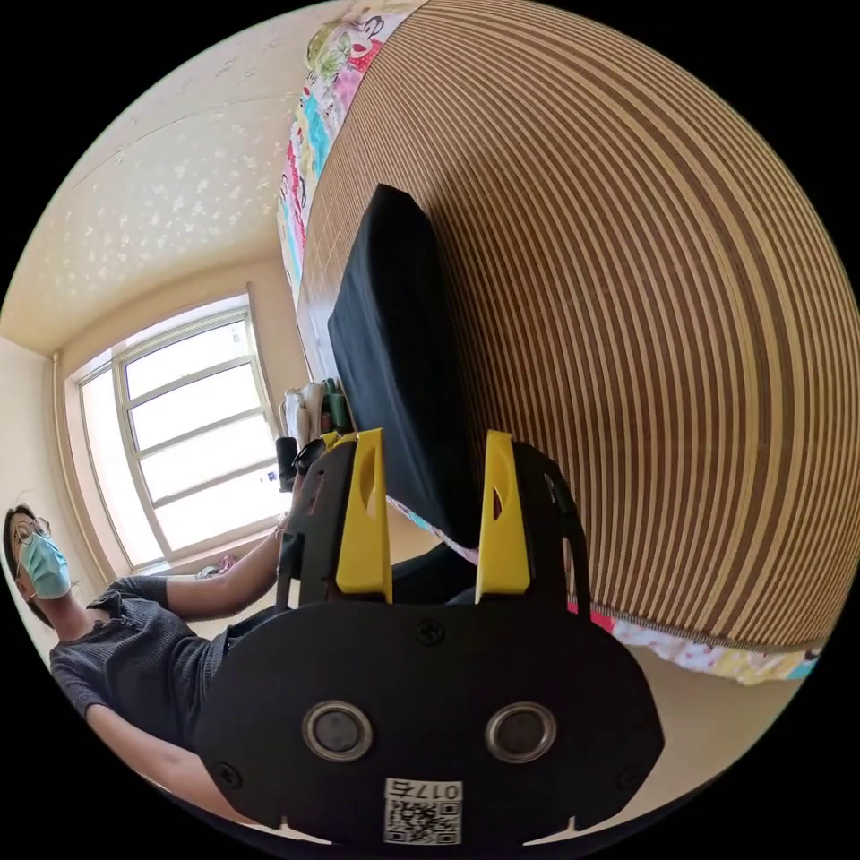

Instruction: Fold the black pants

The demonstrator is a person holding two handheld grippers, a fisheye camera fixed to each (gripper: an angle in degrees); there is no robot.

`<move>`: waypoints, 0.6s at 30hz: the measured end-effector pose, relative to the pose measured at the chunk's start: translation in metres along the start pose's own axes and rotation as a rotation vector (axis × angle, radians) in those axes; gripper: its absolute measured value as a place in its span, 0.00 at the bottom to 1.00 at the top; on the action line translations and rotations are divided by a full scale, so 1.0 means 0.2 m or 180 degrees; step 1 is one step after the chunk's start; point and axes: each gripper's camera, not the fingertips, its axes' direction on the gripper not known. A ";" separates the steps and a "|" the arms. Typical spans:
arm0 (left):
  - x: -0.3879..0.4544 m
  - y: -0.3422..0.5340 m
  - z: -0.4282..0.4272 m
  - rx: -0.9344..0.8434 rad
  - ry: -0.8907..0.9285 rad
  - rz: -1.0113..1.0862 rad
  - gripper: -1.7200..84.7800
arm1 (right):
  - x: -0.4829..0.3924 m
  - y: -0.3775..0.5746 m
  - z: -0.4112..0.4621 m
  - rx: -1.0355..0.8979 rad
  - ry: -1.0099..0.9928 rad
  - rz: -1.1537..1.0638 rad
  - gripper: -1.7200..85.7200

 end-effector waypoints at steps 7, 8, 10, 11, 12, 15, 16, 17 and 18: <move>0.14 -0.34 0.33 -0.0309 0.0058 0.0039 0.18 | 0.10 -0.35 0.21 -0.0583 -0.0332 -0.0141 0.20; 0.18 -0.32 0.37 -0.0263 -0.0065 0.0100 0.17 | 0.10 -0.33 0.19 -0.0495 -0.0240 -0.0161 0.19; 0.25 -0.27 0.39 -0.0094 -0.0190 0.0101 0.17 | 0.13 -0.28 0.16 -0.0370 -0.0237 0.0007 0.18; 0.28 -0.24 0.41 -0.0104 -0.0220 0.0057 0.16 | 0.16 -0.24 0.15 -0.0385 -0.0377 0.0119 0.16; 0.29 -0.22 0.45 -0.0243 -0.0197 -0.0024 0.15 | 0.17 -0.22 0.15 -0.0414 -0.0433 0.0137 0.16; 0.28 -0.11 0.47 -0.0555 -0.0040 -0.0099 0.11 | 0.20 -0.06 0.10 -0.0552 -0.0596 0.0228 0.13; 0.28 -0.09 0.46 -0.0609 0.0031 -0.0093 0.11 | 0.18 0.00 0.09 -0.0630 -0.0661 0.0225 0.12; 0.29 -0.03 0.44 -0.0706 0.0161 -0.0080 0.10 | 0.13 0.06 0.08 -0.0713 -0.0645 0.0165 0.12; 0.32 0.03 0.41 -0.0755 0.0202 -0.0067 0.09 | 0.10 0.09 0.08 -0.0753 -0.0612 0.0123 0.11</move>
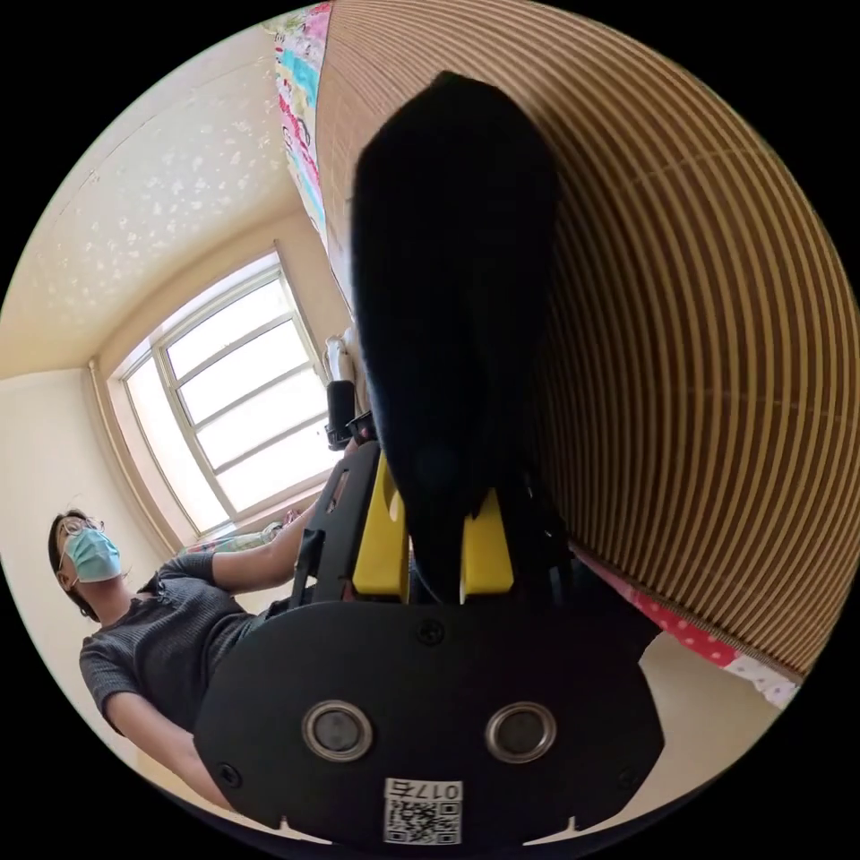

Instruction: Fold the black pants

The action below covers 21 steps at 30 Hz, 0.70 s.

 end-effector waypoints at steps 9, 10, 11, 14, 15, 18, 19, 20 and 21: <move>0.29 0.51 -0.67 0.0456 0.0030 0.0397 0.09 | -0.67 0.17 0.32 -0.0505 0.0096 -0.0687 0.10; 0.30 0.54 -0.74 0.0515 0.0027 0.0430 0.09 | -0.78 0.17 0.39 -0.0579 0.0037 -0.0805 0.10; 0.33 0.62 -0.91 0.0632 0.0014 0.0494 0.09 | -0.89 0.17 0.46 -0.0634 -0.0047 -0.0913 0.10; 0.41 0.87 -1.37 0.1008 -0.0066 0.0680 0.09 | -1.20 0.16 0.70 -0.0819 -0.0345 -0.1208 0.10; 0.45 0.98 -1.58 0.1168 -0.0125 0.0747 0.09 | -1.26 0.16 0.76 -0.0856 -0.0403 -0.1270 0.10; 0.56 1.25 -2.13 0.1491 -0.0521 0.0891 0.09 | -1.63 0.14 1.11 -0.1047 -0.0663 -0.1689 0.10; 0.58 1.30 -2.24 0.1550 -0.0628 0.0887 0.09 | -1.75 0.11 1.27 -0.1049 -0.0747 -0.1817 0.10; 0.61 1.39 -2.47 0.1706 -0.0859 0.0861 0.09 | -1.85 0.08 1.43 -0.1011 -0.0867 -0.1860 0.10; 0.62 1.45 -2.67 0.1857 -0.1129 0.0824 0.10 | -1.89 0.06 1.51 -0.0980 -0.0922 -0.1883 0.10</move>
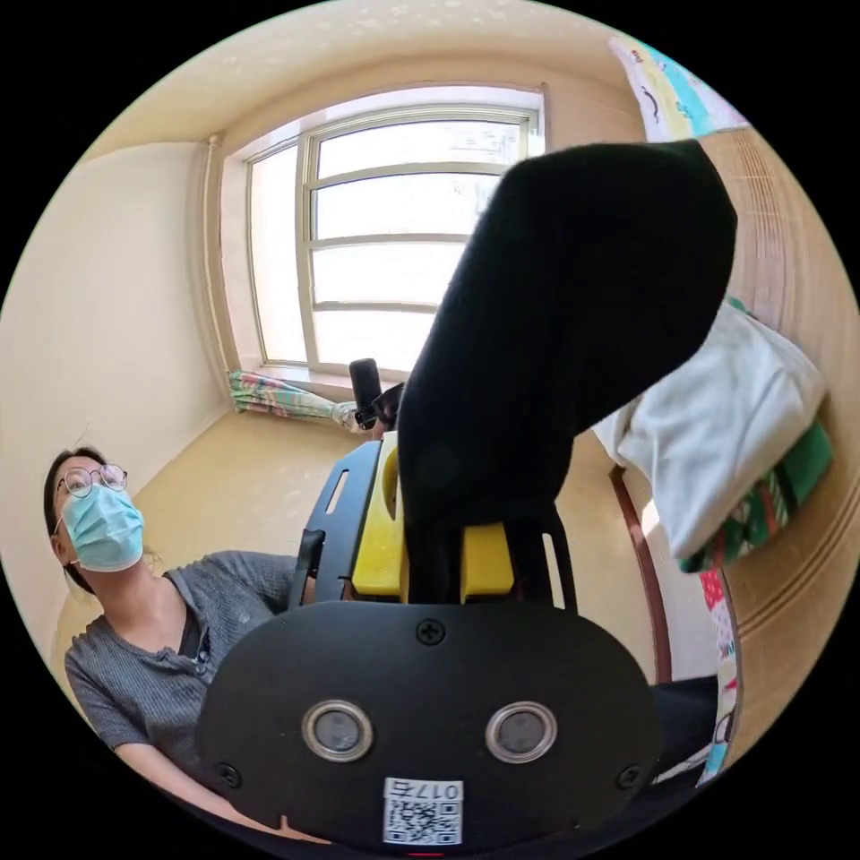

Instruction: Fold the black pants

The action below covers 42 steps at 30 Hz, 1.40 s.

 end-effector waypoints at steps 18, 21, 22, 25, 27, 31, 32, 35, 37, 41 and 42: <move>-1.45 0.92 0.96 0.0388 -0.1327 -0.2443 0.12 | 0.88 0.15 0.63 -0.1058 0.0811 0.0317 0.04; -1.34 1.18 0.95 0.0810 -0.1209 -0.2424 0.12 | 0.71 0.47 0.28 -0.1131 0.1168 0.0609 0.03; -1.29 1.23 0.95 0.0907 -0.1164 -0.2388 0.12 | 0.64 0.59 0.10 -0.1032 0.1410 0.0845 0.03; -1.02 1.38 1.03 0.1101 -0.0898 -0.1995 0.11 | 0.40 0.86 -0.33 -0.0666 0.1986 0.1355 0.03; -0.78 1.42 1.18 0.1097 -0.0505 -0.1542 0.09 | 0.21 0.97 -0.52 -0.0410 0.2427 0.1518 0.03; -0.49 1.36 1.44 0.1230 0.0741 -0.0630 0.03 | -0.26 1.17 -0.84 0.0364 0.3011 0.1665 0.02; -0.44 1.31 1.53 0.1260 0.1186 -0.0523 0.02 | -0.38 1.23 -0.91 0.0611 0.3009 0.1598 0.02; -0.29 1.13 1.81 0.1016 0.2062 -0.0299 0.01 | -0.57 1.44 -1.08 0.1126 0.2970 0.1590 0.02; -0.14 1.03 1.96 0.0719 0.2185 -0.0056 0.01 | -0.65 1.59 -1.18 0.1416 0.2894 0.1623 0.03; 0.26 0.91 2.28 0.0231 0.2086 0.0386 0.01 | -0.81 1.99 -1.39 0.2162 0.2901 0.1797 0.03; 0.36 0.91 2.38 0.0163 0.2145 0.0439 0.01 | -0.82 2.05 -1.42 0.2273 0.2901 0.1844 0.03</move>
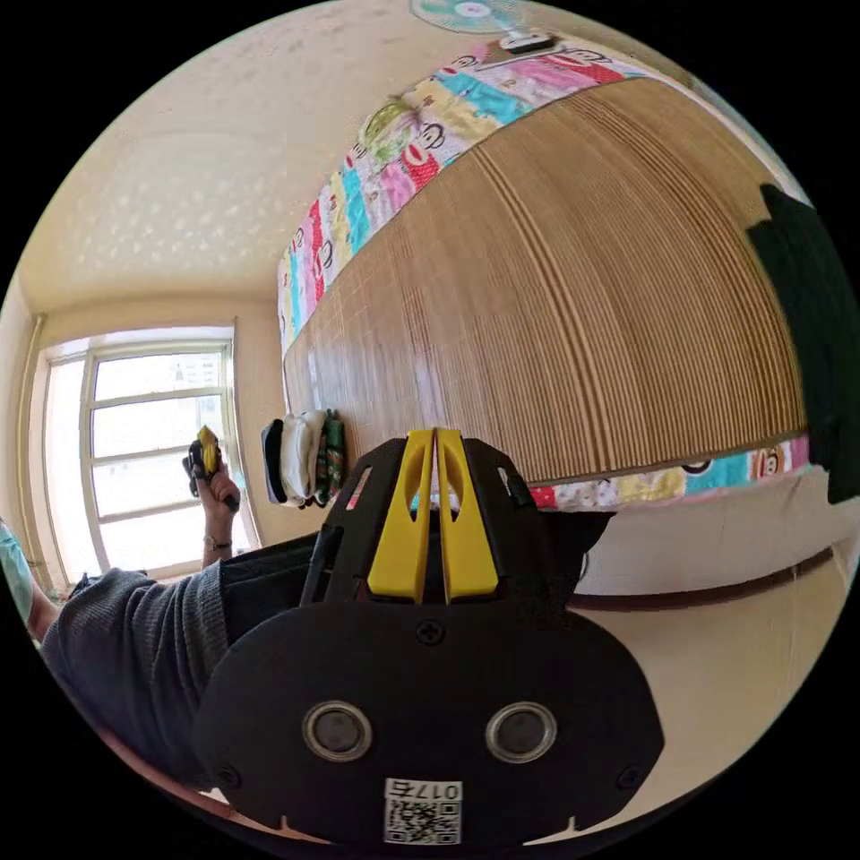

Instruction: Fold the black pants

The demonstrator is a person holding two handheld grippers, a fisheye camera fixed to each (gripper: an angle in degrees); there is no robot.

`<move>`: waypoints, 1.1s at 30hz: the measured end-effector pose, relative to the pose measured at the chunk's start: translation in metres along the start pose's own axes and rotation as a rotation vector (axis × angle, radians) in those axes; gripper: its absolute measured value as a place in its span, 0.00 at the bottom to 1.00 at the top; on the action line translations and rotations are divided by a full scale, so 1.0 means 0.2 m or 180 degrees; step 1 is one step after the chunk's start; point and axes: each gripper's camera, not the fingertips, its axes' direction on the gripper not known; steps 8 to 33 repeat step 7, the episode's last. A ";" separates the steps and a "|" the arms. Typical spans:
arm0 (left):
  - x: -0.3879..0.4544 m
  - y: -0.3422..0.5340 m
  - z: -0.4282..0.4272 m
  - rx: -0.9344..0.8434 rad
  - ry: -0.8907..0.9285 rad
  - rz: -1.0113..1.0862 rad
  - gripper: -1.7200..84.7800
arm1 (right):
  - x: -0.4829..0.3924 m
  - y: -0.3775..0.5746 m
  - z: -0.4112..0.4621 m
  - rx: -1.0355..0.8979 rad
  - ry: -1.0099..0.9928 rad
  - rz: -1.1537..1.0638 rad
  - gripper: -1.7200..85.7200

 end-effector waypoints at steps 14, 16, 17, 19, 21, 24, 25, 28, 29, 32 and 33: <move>-0.04 0.14 0.82 -0.0371 0.0518 -0.0337 0.01 | 0.73 0.29 -0.59 0.1357 -0.0429 0.1422 0.10; -0.04 0.14 0.82 -0.0371 0.0518 -0.0337 0.01 | 0.73 0.29 -0.59 0.1357 -0.0429 0.1422 0.10; -0.04 0.14 0.82 -0.0371 0.0518 -0.0337 0.01 | 0.73 0.29 -0.59 0.1357 -0.0429 0.1422 0.10; -0.04 0.14 0.82 -0.0371 0.0518 -0.0337 0.01 | 0.73 0.29 -0.59 0.1357 -0.0429 0.1422 0.10; -0.04 0.14 0.82 -0.0371 0.0518 -0.0337 0.01 | 0.73 0.29 -0.59 0.1357 -0.0429 0.1422 0.10; -0.04 0.14 0.82 -0.0371 0.0518 -0.0337 0.01 | 0.73 0.29 -0.59 0.1357 -0.0429 0.1422 0.10; -0.04 0.14 0.82 -0.0371 0.0518 -0.0337 0.01 | 0.73 0.29 -0.59 0.1357 -0.0429 0.1422 0.10; -0.04 0.14 0.82 -0.0371 0.0518 -0.0337 0.01 | 0.73 0.29 -0.59 0.1357 -0.0429 0.1422 0.10; -0.04 0.14 0.82 -0.0371 0.0518 -0.0337 0.01 | 0.73 0.29 -0.59 0.1357 -0.0429 0.1422 0.10; -0.04 0.14 0.82 -0.0371 0.0518 -0.0337 0.01 | 0.73 0.29 -0.59 0.1357 -0.0429 0.1422 0.10; -0.04 0.14 0.82 -0.0371 0.0518 -0.0337 0.01 | 0.73 0.29 -0.59 0.1357 -0.0429 0.1422 0.10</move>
